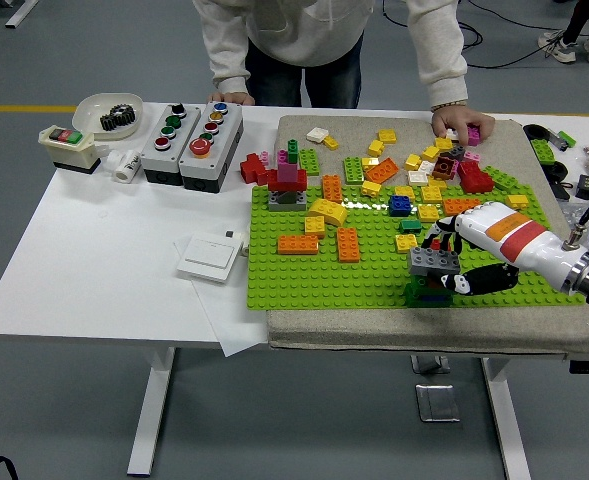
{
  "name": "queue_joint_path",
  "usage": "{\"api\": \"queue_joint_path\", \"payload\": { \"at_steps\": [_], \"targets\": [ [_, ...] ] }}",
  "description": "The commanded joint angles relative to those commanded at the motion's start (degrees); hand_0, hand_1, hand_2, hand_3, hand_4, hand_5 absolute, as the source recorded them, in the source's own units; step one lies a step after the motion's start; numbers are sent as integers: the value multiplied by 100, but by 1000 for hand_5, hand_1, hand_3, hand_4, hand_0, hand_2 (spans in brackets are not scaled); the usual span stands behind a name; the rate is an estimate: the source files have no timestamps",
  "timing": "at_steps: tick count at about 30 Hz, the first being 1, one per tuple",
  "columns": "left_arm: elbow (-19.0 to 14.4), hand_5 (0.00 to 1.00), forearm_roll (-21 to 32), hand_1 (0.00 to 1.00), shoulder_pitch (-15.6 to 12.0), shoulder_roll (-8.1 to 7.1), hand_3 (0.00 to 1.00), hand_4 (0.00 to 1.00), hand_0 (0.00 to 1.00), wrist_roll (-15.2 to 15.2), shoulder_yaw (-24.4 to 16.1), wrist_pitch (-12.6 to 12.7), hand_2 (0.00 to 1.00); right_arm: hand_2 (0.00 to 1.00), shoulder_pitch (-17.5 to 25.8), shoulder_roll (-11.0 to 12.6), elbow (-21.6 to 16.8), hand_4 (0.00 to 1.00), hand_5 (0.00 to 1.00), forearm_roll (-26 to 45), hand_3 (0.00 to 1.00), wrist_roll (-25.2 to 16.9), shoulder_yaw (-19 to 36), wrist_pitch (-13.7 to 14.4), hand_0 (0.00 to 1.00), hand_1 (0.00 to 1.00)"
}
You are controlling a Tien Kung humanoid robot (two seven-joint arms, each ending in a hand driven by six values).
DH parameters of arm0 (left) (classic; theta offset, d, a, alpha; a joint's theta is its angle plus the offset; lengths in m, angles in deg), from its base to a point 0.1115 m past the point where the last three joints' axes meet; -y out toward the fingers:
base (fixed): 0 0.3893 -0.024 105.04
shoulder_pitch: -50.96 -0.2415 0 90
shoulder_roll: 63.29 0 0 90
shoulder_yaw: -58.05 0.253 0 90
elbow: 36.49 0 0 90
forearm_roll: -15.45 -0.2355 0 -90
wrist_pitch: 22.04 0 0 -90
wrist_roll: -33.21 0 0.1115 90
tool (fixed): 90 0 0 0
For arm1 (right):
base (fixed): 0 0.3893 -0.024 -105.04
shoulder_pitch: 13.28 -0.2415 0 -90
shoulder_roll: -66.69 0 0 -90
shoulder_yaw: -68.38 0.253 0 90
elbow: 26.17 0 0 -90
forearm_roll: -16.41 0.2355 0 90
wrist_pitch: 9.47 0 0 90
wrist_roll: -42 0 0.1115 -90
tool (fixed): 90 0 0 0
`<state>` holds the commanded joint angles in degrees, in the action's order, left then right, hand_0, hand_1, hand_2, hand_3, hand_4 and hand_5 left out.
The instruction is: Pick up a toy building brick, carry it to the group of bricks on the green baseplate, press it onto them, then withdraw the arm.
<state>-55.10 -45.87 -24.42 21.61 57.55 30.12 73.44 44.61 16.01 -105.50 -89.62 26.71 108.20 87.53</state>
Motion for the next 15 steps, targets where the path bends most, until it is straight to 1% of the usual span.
{"api": "queue_joint_path", "payload": {
  "at_steps": [11, 15],
  "targets": [
    [-3, 643, -9, 705, -2, 3, 580, 653, 663, 7, -7, -4, 730, 447, 8, -57, 175, 600, 297, -157, 457, -110, 5, 10, 303, 390],
    [-4, 643, -23, 706, -2, 1, 579, 653, 664, 13, -13, -13, 731, 447, 29, -68, 220, 598, 287, -208, 458, -196, 37, 105, 311, 390]
  ]
}}
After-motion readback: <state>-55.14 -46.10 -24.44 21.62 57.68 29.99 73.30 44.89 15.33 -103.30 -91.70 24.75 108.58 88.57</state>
